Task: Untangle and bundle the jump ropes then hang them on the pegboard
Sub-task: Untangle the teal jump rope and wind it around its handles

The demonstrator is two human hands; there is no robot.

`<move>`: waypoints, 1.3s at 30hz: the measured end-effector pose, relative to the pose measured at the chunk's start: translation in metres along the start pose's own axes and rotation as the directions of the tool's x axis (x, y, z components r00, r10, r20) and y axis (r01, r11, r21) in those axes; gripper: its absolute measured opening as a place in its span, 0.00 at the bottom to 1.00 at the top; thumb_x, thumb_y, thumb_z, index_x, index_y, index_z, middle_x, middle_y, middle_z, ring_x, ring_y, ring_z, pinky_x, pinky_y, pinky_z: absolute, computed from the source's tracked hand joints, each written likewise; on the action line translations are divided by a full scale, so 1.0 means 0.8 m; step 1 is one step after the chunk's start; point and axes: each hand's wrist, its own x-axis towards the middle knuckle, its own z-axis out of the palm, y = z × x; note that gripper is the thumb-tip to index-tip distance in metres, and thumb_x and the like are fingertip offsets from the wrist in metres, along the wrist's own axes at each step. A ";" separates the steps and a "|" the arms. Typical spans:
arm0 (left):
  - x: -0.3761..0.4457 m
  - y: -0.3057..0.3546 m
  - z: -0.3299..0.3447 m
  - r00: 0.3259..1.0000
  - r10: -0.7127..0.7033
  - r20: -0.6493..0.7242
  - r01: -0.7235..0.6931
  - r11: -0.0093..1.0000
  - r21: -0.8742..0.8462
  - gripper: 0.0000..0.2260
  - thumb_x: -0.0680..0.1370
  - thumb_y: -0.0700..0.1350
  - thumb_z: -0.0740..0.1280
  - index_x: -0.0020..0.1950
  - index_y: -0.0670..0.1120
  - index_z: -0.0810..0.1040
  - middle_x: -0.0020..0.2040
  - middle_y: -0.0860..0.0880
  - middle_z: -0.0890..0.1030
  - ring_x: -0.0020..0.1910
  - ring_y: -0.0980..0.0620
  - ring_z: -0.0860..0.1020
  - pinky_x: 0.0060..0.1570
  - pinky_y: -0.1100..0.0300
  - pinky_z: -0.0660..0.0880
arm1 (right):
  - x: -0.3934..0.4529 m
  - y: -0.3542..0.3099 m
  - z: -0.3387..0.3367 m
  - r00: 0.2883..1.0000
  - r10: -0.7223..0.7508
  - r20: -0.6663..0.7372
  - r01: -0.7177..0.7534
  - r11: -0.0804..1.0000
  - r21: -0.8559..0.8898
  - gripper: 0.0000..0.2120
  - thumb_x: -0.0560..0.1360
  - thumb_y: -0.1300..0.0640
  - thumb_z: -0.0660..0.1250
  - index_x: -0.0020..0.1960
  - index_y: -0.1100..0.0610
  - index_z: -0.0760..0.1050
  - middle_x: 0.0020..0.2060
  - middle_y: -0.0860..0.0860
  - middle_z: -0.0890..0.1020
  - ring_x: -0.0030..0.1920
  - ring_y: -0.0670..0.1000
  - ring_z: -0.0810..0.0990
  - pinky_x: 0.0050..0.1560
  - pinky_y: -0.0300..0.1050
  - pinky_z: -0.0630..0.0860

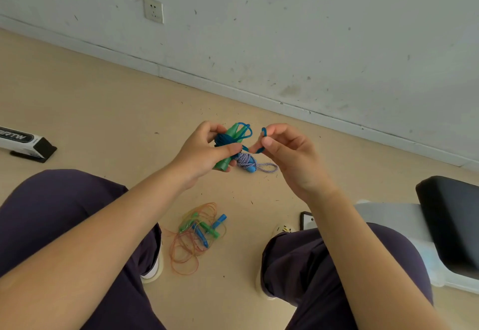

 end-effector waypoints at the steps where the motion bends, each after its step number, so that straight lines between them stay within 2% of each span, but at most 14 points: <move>1: -0.001 0.000 0.001 1.000 0.009 0.022 -0.009 1.000 -0.004 0.15 0.75 0.38 0.74 0.56 0.52 0.74 0.60 0.46 0.80 0.36 0.47 0.85 0.34 0.58 0.80 | 0.000 -0.001 0.000 1.000 0.004 -0.021 -0.004 1.000 -0.022 0.04 0.77 0.65 0.66 0.49 0.57 0.77 0.39 0.56 0.83 0.41 0.56 0.81 0.53 0.52 0.77; 3: -0.003 0.000 0.005 0.998 0.041 0.055 -0.041 0.999 0.001 0.15 0.76 0.37 0.73 0.58 0.52 0.77 0.60 0.44 0.80 0.38 0.47 0.85 0.35 0.58 0.80 | 0.000 -0.002 0.002 0.998 0.007 -0.060 -0.012 0.997 -0.082 0.05 0.78 0.67 0.66 0.50 0.59 0.74 0.36 0.55 0.82 0.35 0.55 0.78 0.46 0.49 0.76; 6: -0.005 0.001 0.007 0.997 0.061 0.054 -0.061 0.998 0.003 0.16 0.75 0.38 0.74 0.62 0.47 0.79 0.59 0.43 0.81 0.41 0.45 0.86 0.36 0.57 0.80 | -0.002 -0.001 0.006 0.994 0.038 -0.103 -0.056 0.983 -0.173 0.12 0.77 0.66 0.68 0.53 0.57 0.66 0.36 0.54 0.84 0.31 0.53 0.76 0.43 0.45 0.76; 9: -0.005 0.004 0.004 0.997 0.063 0.045 -0.063 0.998 -0.002 0.16 0.75 0.38 0.74 0.62 0.47 0.79 0.59 0.43 0.81 0.43 0.44 0.85 0.36 0.57 0.80 | 0.000 0.001 0.008 0.980 0.037 -0.194 -0.089 0.960 -0.264 0.10 0.75 0.64 0.71 0.50 0.57 0.71 0.34 0.51 0.85 0.30 0.50 0.78 0.41 0.38 0.77; 12: -0.005 0.007 0.002 0.995 0.079 0.065 -0.079 0.997 -0.001 0.14 0.75 0.38 0.74 0.57 0.52 0.80 0.57 0.43 0.82 0.42 0.46 0.85 0.36 0.57 0.80 | 0.002 0.002 0.008 0.957 0.016 -0.291 -0.102 0.954 -0.281 0.05 0.74 0.65 0.72 0.48 0.59 0.77 0.34 0.52 0.85 0.30 0.48 0.79 0.38 0.35 0.76; 14: -0.006 0.007 0.002 0.994 0.083 0.071 -0.083 0.997 -0.002 0.13 0.75 0.38 0.74 0.55 0.54 0.80 0.57 0.43 0.82 0.41 0.47 0.86 0.36 0.57 0.80 | 0.002 0.003 0.008 0.952 0.013 -0.307 -0.107 0.951 -0.291 0.05 0.73 0.65 0.72 0.47 0.58 0.78 0.35 0.52 0.86 0.30 0.48 0.80 0.37 0.34 0.76; 20: -0.002 0.008 0.000 0.997 0.057 0.046 -0.054 0.997 -0.056 0.13 0.75 0.38 0.74 0.59 0.47 0.80 0.54 0.42 0.82 0.38 0.45 0.85 0.35 0.57 0.80 | 0.001 0.001 0.014 0.948 -0.007 -0.319 -0.092 0.951 -0.294 0.06 0.73 0.65 0.73 0.47 0.58 0.79 0.38 0.53 0.86 0.31 0.48 0.81 0.37 0.35 0.76; 27: -0.004 0.005 0.002 0.993 0.064 0.099 -0.069 0.996 0.048 0.17 0.75 0.39 0.74 0.63 0.45 0.79 0.54 0.44 0.82 0.38 0.47 0.85 0.35 0.58 0.79 | 0.001 0.000 0.013 0.939 -0.021 -0.343 -0.095 0.943 -0.318 0.07 0.72 0.66 0.73 0.48 0.59 0.78 0.37 0.54 0.86 0.32 0.48 0.82 0.39 0.39 0.79; 32: -0.001 0.012 -0.002 0.999 0.031 0.032 -0.027 0.992 -0.126 0.13 0.77 0.37 0.71 0.61 0.43 0.79 0.46 0.45 0.84 0.35 0.48 0.84 0.34 0.59 0.80 | 0.002 0.002 0.016 0.937 -0.030 -0.348 -0.081 0.951 -0.300 0.07 0.72 0.65 0.74 0.45 0.56 0.78 0.38 0.53 0.86 0.37 0.51 0.86 0.42 0.39 0.80; 35: -0.005 0.015 -0.002 0.994 0.025 0.103 -0.010 0.989 -0.146 0.12 0.77 0.38 0.71 0.59 0.45 0.80 0.44 0.47 0.85 0.37 0.47 0.84 0.35 0.59 0.80 | 0.002 0.005 0.019 0.930 -0.025 -0.368 -0.096 0.947 -0.307 0.07 0.72 0.65 0.74 0.44 0.56 0.79 0.37 0.53 0.86 0.36 0.52 0.85 0.44 0.44 0.81; 39: -0.011 0.012 0.002 0.984 0.025 0.177 -0.019 0.999 -0.040 0.14 0.77 0.38 0.72 0.62 0.44 0.80 0.49 0.44 0.83 0.38 0.47 0.85 0.36 0.59 0.80 | 0.002 0.000 0.020 0.929 -0.048 -0.366 -0.057 0.961 -0.272 0.05 0.73 0.66 0.73 0.44 0.57 0.80 0.38 0.54 0.86 0.34 0.50 0.83 0.39 0.40 0.79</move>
